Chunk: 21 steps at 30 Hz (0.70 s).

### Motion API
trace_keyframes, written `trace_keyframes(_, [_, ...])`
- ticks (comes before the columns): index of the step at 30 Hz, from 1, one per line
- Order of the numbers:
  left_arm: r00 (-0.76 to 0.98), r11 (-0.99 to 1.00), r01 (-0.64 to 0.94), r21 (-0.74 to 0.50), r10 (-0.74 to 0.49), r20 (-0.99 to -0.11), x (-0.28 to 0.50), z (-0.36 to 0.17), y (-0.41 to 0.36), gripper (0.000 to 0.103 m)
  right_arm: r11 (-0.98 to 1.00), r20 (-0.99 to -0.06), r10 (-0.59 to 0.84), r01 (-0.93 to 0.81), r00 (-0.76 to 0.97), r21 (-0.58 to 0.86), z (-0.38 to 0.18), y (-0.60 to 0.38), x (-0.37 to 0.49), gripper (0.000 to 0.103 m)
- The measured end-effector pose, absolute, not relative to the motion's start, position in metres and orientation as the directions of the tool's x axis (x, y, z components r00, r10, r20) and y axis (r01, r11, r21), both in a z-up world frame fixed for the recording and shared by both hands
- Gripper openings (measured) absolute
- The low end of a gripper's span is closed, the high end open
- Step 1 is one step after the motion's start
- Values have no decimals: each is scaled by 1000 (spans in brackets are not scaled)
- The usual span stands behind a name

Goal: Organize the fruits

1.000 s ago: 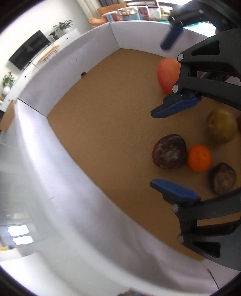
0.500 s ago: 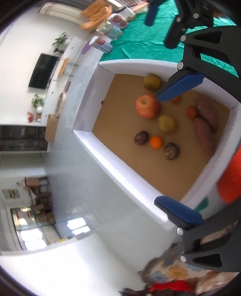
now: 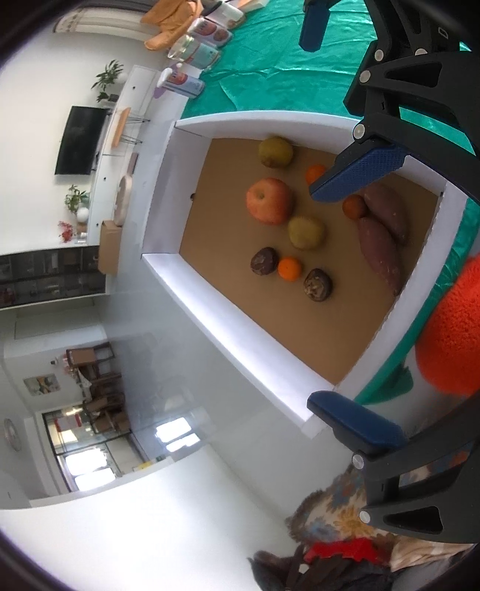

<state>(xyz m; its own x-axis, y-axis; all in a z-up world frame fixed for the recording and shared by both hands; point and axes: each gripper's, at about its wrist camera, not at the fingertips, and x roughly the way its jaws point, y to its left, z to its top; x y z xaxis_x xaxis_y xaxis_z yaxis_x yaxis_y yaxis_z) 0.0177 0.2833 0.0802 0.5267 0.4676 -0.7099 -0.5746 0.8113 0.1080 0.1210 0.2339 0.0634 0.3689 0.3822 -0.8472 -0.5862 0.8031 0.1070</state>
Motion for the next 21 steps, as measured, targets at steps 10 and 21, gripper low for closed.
trace_keyframes(10, [508,817,-570,90,436,-742,8,75,299,102,811,-881,306,-583,360,43,69,250,116,103])
trace_keyframes(21, [501,821,-570,15,362,-786,-1,87,319,102,811,-889,264,-585,374,-5,79,265,109,103])
